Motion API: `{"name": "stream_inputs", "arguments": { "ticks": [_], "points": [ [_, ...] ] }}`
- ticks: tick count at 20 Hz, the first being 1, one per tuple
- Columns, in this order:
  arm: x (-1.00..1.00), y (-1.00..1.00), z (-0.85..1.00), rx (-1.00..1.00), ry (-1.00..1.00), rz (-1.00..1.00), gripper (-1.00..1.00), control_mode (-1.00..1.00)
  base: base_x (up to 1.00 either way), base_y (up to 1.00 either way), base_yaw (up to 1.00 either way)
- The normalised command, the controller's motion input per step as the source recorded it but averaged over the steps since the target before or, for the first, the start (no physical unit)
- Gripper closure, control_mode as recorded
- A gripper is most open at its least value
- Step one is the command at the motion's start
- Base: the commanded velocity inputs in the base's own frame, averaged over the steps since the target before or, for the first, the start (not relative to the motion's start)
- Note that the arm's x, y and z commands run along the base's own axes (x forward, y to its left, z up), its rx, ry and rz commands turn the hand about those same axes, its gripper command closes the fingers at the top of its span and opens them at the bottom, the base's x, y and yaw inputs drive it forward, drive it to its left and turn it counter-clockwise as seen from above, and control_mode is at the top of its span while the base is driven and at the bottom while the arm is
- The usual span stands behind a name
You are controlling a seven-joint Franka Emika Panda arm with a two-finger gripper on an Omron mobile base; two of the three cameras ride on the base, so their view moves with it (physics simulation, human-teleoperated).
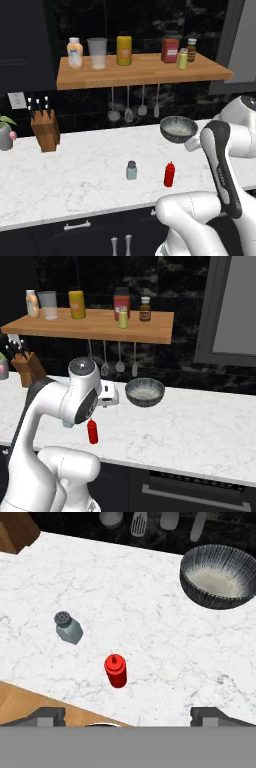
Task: Put the shaker and condiment bottle from the counter next to their counterparts in the cabinet.
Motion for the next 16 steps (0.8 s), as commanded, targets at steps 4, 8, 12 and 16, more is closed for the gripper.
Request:
{"name": "stream_inputs", "arguments": {
  "ticks": [4, 8, 12, 16],
  "points": [
    [0.0, -0.32, -0.44, 0.0, -0.11, 0.39, -1.0, -1.0, 0.0, 0.0, 0.0],
    [0.0, -0.12, -0.54, 0.02, -0.09, 0.49, -1.0, -1.0, 0.0, 0.0, 0.0],
    [0.0, 0.0, -0.52, 0.04, -0.07, 0.5, -1.0, -1.0, 0.0, 0.0, 0.0],
    [0.01, 0.0, -0.21, 0.02, -0.03, 0.56, -1.0, -1.0, 0.0, 0.0, 0.0]
  ]
}}
